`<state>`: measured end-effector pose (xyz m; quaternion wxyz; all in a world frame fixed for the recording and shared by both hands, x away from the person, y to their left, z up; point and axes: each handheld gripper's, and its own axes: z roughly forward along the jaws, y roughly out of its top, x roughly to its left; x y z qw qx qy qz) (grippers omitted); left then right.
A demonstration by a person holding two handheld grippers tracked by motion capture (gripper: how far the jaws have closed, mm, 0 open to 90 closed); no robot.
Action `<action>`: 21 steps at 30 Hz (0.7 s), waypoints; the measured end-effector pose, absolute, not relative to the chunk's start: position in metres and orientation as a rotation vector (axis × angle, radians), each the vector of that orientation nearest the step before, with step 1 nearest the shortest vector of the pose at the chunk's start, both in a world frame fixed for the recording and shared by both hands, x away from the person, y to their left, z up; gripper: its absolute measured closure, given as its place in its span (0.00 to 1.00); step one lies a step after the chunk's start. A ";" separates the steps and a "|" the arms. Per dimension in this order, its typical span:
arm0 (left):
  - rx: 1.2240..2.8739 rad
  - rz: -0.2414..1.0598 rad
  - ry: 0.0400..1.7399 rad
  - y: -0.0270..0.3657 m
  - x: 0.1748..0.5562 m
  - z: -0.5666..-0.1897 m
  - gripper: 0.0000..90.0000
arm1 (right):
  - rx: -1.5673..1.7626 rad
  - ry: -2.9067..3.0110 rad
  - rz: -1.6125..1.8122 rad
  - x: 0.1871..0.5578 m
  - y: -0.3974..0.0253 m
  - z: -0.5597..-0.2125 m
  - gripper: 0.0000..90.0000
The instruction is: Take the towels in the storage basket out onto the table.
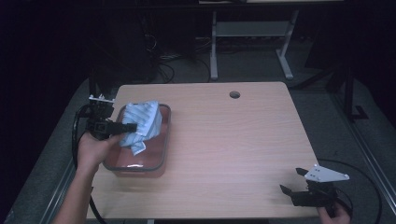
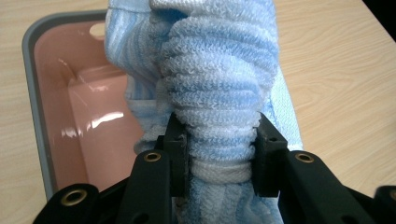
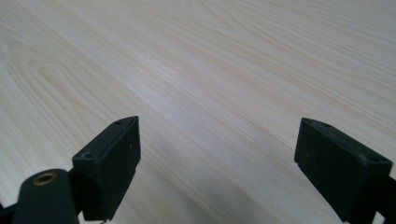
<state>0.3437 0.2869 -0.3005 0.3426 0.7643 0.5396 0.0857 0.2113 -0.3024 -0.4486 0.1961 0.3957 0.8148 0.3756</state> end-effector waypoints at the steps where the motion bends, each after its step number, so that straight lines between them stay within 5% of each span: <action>1: 1.982 0.230 1.399 0.286 0.343 -0.298 0.72 | 1.113 2.281 1.051 0.211 -0.303 -0.448 0.15; 21: 1.983 0.244 1.328 0.263 0.342 -0.269 0.72 | 1.111 2.274 1.056 0.211 -0.303 -0.447 0.15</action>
